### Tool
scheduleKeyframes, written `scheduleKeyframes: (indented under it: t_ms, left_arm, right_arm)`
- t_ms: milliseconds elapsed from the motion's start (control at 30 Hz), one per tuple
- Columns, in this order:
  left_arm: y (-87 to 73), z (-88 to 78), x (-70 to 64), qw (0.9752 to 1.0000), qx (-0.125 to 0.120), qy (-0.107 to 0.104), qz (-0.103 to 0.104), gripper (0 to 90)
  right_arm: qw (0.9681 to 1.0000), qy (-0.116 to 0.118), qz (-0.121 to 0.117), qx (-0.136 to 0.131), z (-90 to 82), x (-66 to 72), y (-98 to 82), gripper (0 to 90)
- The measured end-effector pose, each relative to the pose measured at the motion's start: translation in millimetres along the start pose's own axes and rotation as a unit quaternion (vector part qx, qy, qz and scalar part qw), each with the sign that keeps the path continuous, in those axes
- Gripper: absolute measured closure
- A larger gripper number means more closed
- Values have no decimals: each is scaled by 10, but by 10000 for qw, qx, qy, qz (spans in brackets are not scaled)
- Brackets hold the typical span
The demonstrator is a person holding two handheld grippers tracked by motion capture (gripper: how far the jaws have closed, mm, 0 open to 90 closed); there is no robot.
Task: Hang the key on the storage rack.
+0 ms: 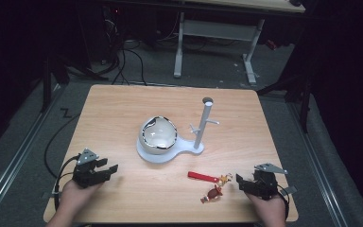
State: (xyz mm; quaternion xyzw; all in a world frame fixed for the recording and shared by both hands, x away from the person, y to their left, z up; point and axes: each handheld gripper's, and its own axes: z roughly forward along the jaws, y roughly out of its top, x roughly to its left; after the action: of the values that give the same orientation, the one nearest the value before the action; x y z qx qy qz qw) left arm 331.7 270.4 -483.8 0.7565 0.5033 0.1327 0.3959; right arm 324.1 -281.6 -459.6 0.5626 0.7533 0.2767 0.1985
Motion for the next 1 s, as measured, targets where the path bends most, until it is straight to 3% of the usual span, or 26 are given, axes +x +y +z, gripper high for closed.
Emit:
scheduleKeyframes:
  t_ms: [100, 367, 400, 467, 533, 800, 1000]
  left_arm:
    - [24, -19, -3, 10000, -58, -2, -14, 435]
    - [35, -1, -14, 10000, 66, 36, 61, 433]
    - [34, -7, -17, 10000, 36, 51, 77, 436]
    - [33, -11, -20, 9999, 27, 59, 94, 441]
    - [19, -13, -18, 9999, 89, 67, 117, 442]
    - [-2, -3, 5, 9998, 82, 135, 154, 444]
    - [-46, -9, 7, 9998, 110, 96, 96, 442]
  right_arm:
    - [10000, 2, -45, -21, -11, 11, 3, 207]
    - [10000, 0, 9, -10, -27, 28, 6, 228]
    - [10000, -3, -83, -16, -22, 17, 9, 234]
    - [10000, 2, 2, 27, -24, 36, 8, 246]
    - [9998, -14, 38, 209, -23, 39, 17, 320]
    - [9965, -11, 234, 808, 6, 44, 38, 389]
    - [9937, -140, 282, 1073, 32, 18, 31, 468]
